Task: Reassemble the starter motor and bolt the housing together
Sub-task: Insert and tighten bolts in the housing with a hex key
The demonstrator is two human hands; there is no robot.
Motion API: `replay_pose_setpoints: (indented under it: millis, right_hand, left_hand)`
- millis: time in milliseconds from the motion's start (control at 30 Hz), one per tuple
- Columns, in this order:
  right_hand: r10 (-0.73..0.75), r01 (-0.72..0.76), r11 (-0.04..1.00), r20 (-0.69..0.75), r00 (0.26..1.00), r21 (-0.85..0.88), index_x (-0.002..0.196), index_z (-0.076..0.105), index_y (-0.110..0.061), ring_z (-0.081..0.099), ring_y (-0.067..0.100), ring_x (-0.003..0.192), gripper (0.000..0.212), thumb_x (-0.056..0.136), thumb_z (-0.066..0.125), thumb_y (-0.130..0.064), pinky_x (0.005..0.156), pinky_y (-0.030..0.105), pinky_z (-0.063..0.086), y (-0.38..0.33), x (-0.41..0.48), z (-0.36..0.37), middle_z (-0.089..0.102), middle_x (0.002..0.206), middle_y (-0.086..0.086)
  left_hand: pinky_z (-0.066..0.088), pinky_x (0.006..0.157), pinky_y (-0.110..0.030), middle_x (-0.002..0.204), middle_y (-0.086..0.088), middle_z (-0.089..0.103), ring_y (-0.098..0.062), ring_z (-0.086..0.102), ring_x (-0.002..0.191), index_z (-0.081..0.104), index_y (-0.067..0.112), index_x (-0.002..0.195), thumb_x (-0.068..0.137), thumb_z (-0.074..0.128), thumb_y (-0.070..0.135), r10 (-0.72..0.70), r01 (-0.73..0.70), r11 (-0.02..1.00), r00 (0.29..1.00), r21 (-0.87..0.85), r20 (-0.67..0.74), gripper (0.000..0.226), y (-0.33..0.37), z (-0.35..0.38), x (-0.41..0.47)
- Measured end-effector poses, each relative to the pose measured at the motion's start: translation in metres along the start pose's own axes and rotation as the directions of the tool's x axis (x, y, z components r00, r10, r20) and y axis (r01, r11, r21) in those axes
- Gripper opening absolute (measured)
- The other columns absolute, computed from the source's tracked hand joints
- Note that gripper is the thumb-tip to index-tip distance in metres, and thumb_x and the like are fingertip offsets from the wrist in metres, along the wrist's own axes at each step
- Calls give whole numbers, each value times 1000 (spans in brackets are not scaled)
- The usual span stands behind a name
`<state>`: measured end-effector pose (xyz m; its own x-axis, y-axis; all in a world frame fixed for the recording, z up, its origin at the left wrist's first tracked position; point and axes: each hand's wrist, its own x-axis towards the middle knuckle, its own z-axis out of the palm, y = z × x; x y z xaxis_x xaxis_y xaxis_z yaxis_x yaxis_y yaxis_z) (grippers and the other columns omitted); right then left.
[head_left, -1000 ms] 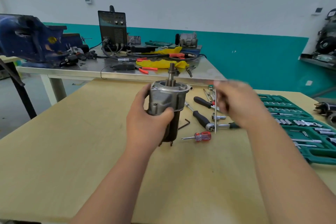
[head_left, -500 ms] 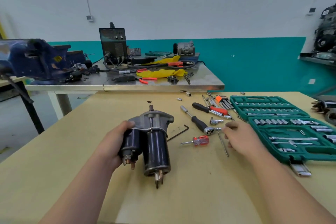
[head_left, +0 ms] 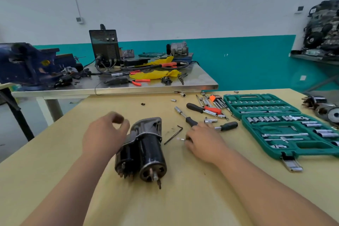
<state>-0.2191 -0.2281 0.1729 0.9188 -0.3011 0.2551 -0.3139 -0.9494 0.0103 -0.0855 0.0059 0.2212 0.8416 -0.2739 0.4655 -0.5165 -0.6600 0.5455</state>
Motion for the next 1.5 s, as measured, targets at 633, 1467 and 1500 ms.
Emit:
replay_pose_setpoints:
  millis: [633,1467,1500]
  right_hand:
    - [122,-143,989,321,939,45,117,57,-29,47,26,112,31,92,48,-44,104,52,30,73,38,3,53,114,2]
    - [717,-488,70,297,631,870,87,64,-2,58,21,55,25,89,60,-26,44,24,48,117,2,-33,62,80,16]
    - [717,-496,44,319,620,867,89,64,0,60,24,59,22,89,60,-22,48,27,52,120,3,-29,62,83,18]
  left_hand:
    - [49,83,-34,113,-15,61,-31,60,106,57,4,116,102,35,19,29,-262,939,704,222,710,30,147,134,12]
    - [50,54,-28,85,-9,71,-21,54,56,55,6,88,97,41,26,1,286,919,683,-270,730,25,179,142,-27]
    - [53,63,-33,91,-10,71,-24,59,67,54,9,82,97,41,28,35,205,949,688,-239,725,27,185,149,-39]
